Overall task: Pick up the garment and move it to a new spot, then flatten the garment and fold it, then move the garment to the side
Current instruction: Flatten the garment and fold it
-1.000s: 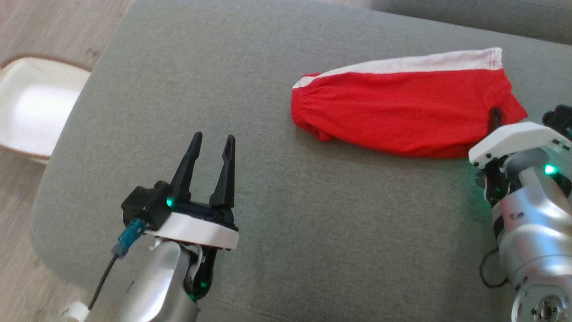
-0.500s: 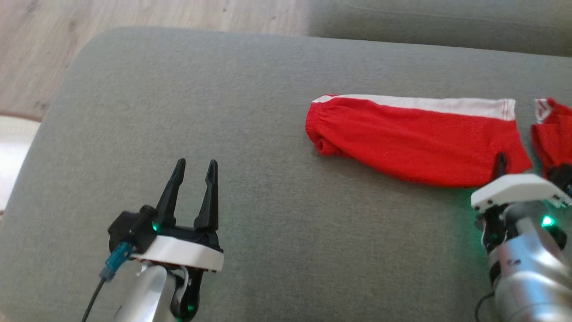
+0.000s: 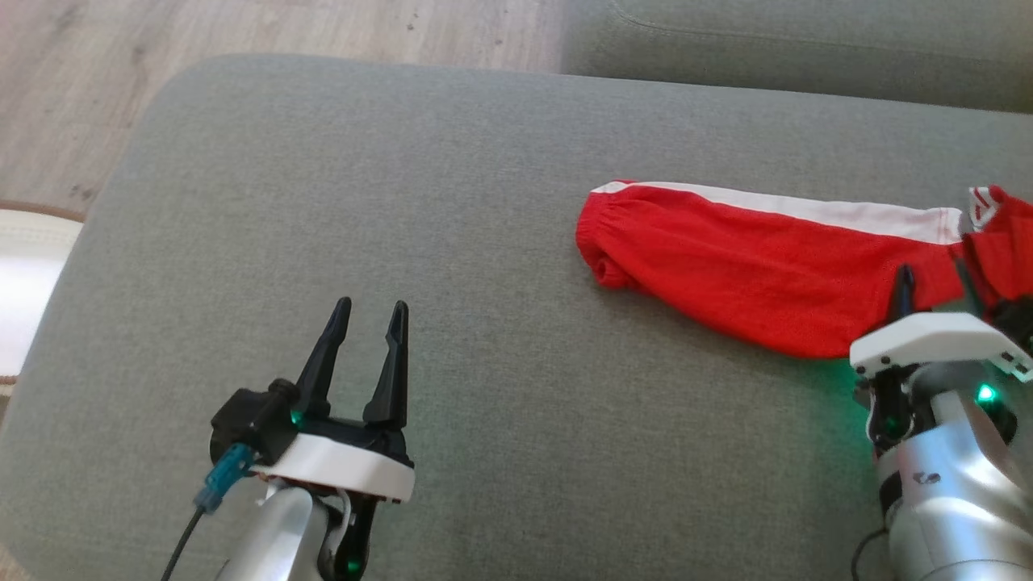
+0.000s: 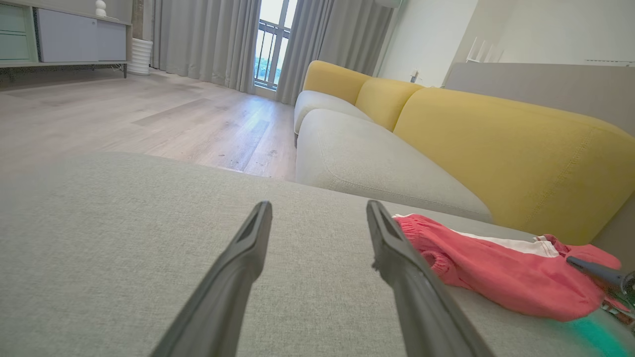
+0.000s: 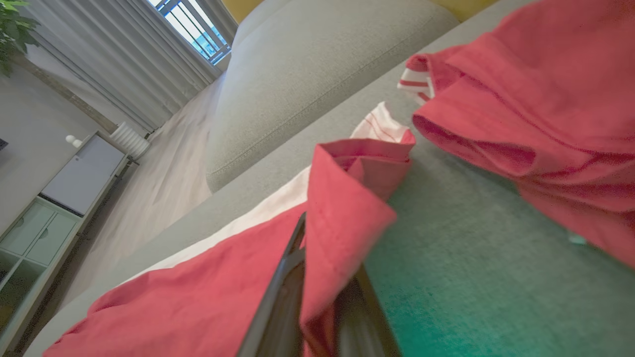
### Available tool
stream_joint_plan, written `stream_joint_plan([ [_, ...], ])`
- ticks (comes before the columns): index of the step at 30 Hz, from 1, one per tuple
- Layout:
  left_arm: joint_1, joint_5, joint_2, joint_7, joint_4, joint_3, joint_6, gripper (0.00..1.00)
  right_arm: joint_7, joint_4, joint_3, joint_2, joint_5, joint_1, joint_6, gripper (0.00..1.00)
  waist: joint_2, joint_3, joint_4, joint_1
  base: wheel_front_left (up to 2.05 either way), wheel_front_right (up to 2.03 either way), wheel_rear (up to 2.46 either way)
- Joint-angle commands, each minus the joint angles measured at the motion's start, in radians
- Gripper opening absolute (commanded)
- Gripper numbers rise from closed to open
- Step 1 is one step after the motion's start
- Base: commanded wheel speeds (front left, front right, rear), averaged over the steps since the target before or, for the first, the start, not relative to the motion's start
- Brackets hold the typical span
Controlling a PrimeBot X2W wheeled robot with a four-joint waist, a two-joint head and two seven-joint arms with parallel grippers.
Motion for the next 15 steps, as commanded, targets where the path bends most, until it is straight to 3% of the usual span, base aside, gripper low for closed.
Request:
stream_joint_plan([
  [1,-0.013,0.001,0.017,-0.005,-0.026,0.029,0.002,1.0,-0.002,-0.041,0.037,0.015,0.011,-0.038,-0.001,0.0,0.0,-0.004,0.007,0.0,0.0,0.0,0.0],
  [6,-0.01,-0.004,0.014,-0.005,-0.017,0.03,0.002,1.0,0.005,-0.109,0.128,0.02,0.073,-0.062,-0.001,0.0,0.0,-0.018,0.037,0.0,0.0,0.0,0.0],
  [15,-0.003,-0.014,0.013,-0.005,0.009,0.01,0.002,1.0,-0.002,-0.186,0.397,0.021,0.244,-0.067,-0.001,0.0,0.0,-0.039,0.116,0.0,0.0,0.0,0.0],
])
